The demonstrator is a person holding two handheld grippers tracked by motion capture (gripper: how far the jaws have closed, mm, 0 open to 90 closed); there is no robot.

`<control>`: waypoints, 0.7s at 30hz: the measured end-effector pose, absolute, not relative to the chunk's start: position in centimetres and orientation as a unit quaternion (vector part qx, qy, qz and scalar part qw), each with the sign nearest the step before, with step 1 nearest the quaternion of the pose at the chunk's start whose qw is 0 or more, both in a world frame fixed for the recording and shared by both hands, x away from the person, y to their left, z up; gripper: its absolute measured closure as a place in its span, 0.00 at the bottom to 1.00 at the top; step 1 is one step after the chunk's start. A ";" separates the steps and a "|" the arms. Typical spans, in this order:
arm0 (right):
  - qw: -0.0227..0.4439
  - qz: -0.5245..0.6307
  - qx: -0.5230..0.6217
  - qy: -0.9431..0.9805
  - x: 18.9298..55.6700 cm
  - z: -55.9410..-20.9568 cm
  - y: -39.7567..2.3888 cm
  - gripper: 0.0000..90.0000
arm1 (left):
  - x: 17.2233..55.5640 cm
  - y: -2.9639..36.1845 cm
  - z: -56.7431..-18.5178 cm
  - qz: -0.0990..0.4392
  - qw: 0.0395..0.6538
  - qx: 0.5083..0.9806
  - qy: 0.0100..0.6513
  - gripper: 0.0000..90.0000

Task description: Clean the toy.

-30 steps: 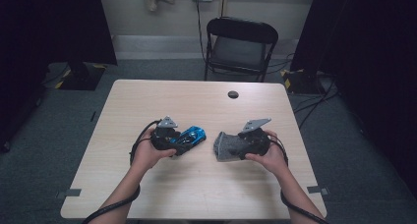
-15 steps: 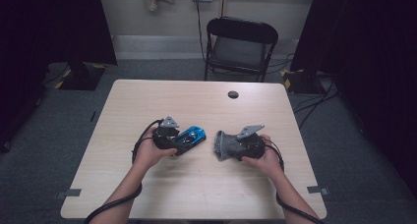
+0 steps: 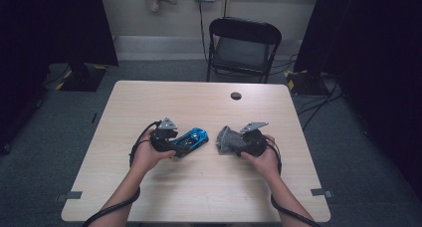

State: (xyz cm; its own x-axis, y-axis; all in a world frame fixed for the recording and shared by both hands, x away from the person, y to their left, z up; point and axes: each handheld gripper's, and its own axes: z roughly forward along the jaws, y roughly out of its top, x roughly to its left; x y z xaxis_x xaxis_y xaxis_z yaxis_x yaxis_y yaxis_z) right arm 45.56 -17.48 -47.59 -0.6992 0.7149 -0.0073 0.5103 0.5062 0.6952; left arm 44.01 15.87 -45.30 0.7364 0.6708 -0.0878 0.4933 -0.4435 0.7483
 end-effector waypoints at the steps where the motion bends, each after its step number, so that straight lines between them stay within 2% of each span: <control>1: 0.147 0.346 0.357 0.855 45.6 -47.4 -17.6 0.31 | 44.0 15.9 -45.3 0.111 0.397 0.843 0.345 0.22; 3: 0.152 0.348 0.342 0.860 45.6 -47.0 -17.8 0.24 | 44.0 16.0 -45.3 0.111 0.397 0.844 0.345 0.22; 7: 0.145 0.351 0.320 0.868 45.9 -46.2 -18.2 0.21 | 44.3 15.9 -45.5 0.110 0.394 0.845 0.344 0.22; 15: 0.096 0.378 0.307 0.868 47.4 -46.0 -18.8 0.23 | 45.3 15.4 -46.1 0.105 0.388 0.851 0.338 0.21; 21: 0.099 0.329 0.293 0.892 47.7 -47.8 -17.6 0.25 | 46.2 14.3 -46.9 0.106 0.373 0.861 0.331 0.20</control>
State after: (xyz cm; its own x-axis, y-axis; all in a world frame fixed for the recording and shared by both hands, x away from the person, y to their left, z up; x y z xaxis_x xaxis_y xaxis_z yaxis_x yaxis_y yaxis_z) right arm 47.74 -17.62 -47.83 -0.8081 0.5888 0.0166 0.4583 0.6108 0.6457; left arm 46.21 14.26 -46.92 0.7591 0.6478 -0.0642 0.4899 -0.5036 0.7116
